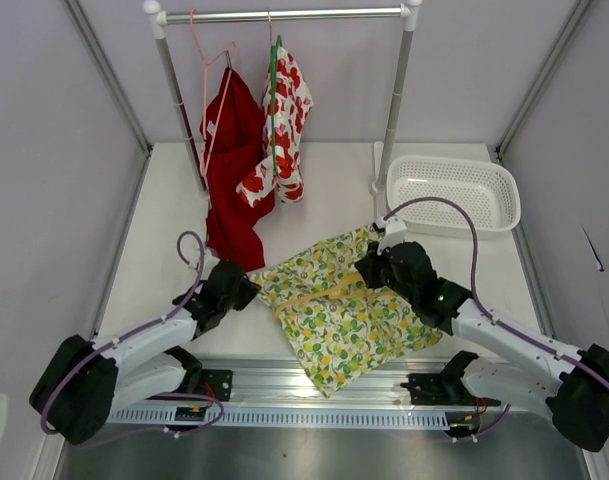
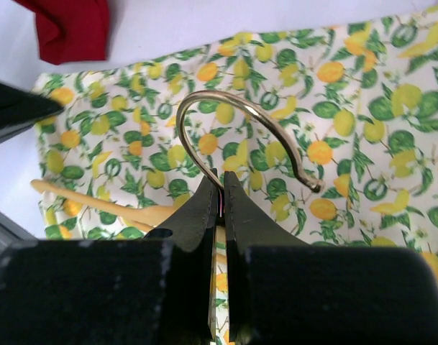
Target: Place the skirt on the hanger
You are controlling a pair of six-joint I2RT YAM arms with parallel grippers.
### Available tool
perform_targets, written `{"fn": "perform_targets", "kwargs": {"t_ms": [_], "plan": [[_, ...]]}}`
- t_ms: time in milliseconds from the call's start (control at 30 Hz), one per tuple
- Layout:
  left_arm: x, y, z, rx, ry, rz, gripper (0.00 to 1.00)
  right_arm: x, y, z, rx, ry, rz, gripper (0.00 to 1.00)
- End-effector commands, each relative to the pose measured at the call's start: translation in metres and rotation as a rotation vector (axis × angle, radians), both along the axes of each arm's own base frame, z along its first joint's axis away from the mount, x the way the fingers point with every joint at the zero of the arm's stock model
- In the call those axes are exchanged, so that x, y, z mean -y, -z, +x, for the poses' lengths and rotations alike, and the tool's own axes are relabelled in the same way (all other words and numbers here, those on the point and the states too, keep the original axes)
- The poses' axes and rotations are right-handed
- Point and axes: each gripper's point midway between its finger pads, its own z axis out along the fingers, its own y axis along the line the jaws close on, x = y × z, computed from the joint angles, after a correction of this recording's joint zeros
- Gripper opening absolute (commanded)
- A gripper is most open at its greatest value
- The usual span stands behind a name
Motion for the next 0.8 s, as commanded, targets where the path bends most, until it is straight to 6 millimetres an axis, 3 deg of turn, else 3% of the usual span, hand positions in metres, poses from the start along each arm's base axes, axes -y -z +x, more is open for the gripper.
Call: {"fn": "perform_targets", "kwargs": {"t_ms": [0,133,167,300,433,533,567,667,767], "plan": [[0.015,-0.030,0.028,0.089,0.125,0.000,0.00,-0.016,-0.026,-0.010,0.084,-0.082,0.056,0.00],[0.021,-0.039,0.048,0.128,0.185,0.019,0.00,-0.030,-0.027,-0.030,0.104,-0.161,0.040,0.00],[0.025,-0.051,0.056,0.155,0.192,0.015,0.00,-0.032,-0.027,-0.033,0.108,-0.171,0.036,0.00],[0.033,-0.061,0.068,0.181,0.252,0.038,0.00,-0.036,-0.022,-0.041,0.108,-0.195,0.020,0.00],[0.047,-0.066,0.076,0.186,0.356,0.046,0.00,-0.034,-0.007,-0.035,0.087,-0.164,-0.016,0.00],[0.056,-0.062,0.072,0.167,0.427,0.039,0.15,-0.032,0.005,-0.027,0.051,-0.132,-0.037,0.00],[0.057,-0.059,0.067,0.156,0.448,0.038,0.34,-0.030,0.007,-0.022,0.045,-0.113,-0.034,0.00],[0.054,-0.060,0.060,0.158,0.482,0.056,0.61,-0.030,0.011,-0.015,0.032,-0.089,-0.023,0.00],[0.048,-0.071,0.050,0.187,0.507,0.080,0.74,-0.031,0.012,-0.005,0.024,-0.066,-0.010,0.00]]}}
